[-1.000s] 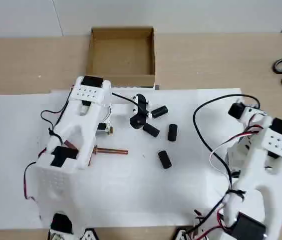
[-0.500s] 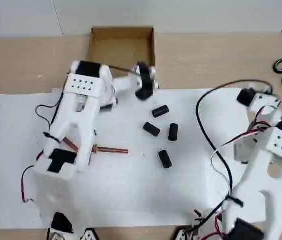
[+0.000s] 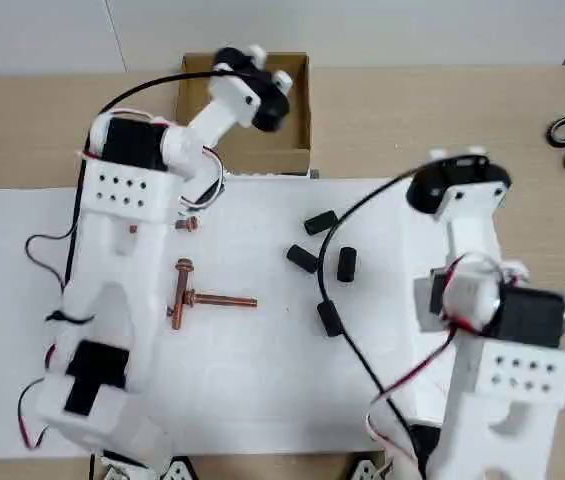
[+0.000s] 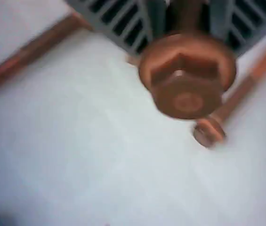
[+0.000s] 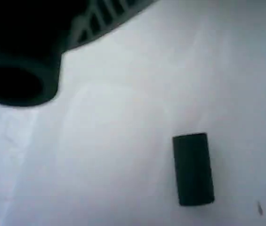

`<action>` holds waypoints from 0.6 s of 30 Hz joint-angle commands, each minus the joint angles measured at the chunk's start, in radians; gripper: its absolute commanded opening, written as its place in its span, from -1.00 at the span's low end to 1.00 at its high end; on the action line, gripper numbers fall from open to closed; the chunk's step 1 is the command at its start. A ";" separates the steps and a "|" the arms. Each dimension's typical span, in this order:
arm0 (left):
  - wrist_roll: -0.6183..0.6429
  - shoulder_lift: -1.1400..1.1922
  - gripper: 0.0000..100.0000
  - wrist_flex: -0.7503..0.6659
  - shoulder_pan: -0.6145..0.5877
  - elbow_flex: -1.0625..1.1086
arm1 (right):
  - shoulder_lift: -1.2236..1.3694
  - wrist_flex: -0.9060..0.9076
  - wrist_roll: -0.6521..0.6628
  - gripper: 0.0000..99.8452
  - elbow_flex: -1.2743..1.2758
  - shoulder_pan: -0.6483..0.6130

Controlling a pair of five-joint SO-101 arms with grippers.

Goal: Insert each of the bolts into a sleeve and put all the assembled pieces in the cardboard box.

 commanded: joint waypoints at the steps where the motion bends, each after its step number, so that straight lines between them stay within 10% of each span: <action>1: 0.161 -0.164 -0.99 0.018 0.037 0.148 | -0.142 0.004 -0.055 -0.99 0.055 -0.054; 18: 0.752 -0.928 -0.99 -0.463 0.155 0.825 | -0.263 -0.298 -0.064 -0.99 0.381 -0.087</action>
